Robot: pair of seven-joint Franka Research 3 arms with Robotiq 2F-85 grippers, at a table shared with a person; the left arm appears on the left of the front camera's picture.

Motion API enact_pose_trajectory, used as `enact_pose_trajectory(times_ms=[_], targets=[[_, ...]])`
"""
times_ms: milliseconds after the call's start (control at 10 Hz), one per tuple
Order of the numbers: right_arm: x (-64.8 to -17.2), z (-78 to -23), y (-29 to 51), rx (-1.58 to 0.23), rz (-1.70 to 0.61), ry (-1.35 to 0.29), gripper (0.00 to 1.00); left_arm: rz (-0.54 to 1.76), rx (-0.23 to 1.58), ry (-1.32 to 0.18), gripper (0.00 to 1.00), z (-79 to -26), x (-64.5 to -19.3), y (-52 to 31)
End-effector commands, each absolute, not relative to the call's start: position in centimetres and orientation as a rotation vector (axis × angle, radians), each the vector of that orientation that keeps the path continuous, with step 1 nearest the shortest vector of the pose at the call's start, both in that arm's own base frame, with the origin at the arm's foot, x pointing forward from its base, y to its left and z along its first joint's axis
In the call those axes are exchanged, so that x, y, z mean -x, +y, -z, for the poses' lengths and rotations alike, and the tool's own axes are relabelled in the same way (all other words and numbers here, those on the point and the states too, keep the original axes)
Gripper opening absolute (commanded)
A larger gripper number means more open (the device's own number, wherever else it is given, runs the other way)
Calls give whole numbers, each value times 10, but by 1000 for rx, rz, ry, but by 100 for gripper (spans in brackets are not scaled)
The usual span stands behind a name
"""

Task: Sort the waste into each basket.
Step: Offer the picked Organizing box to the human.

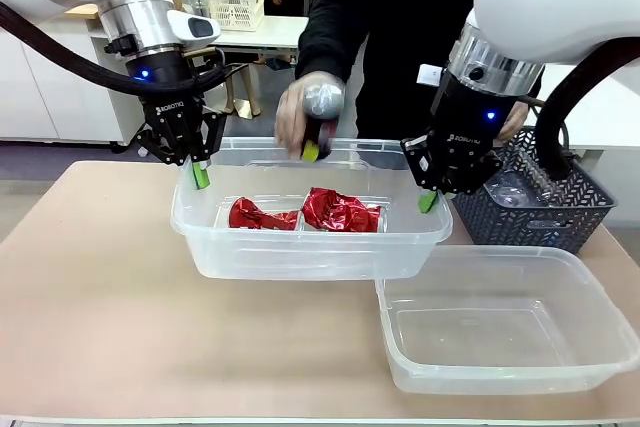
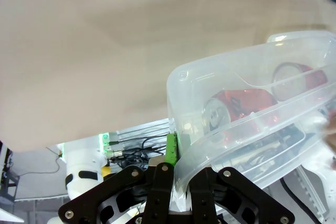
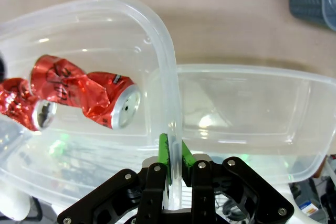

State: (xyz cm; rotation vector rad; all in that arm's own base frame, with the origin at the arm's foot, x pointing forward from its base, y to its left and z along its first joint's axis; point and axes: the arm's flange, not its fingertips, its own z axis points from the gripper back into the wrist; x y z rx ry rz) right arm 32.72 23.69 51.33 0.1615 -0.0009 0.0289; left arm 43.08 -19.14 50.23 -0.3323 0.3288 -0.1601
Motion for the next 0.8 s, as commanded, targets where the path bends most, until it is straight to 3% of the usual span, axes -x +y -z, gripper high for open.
enact_pose_trajectory(times_ms=[0, 700], targets=[[-329, -513, 235, -164, -26, 4, 5, 163, 353, 333, 4, -509, -428, -193], [-329, -513, 235, -164, -26, 4, 5, 163, 353, 333, 4, -509, -428, -193]])
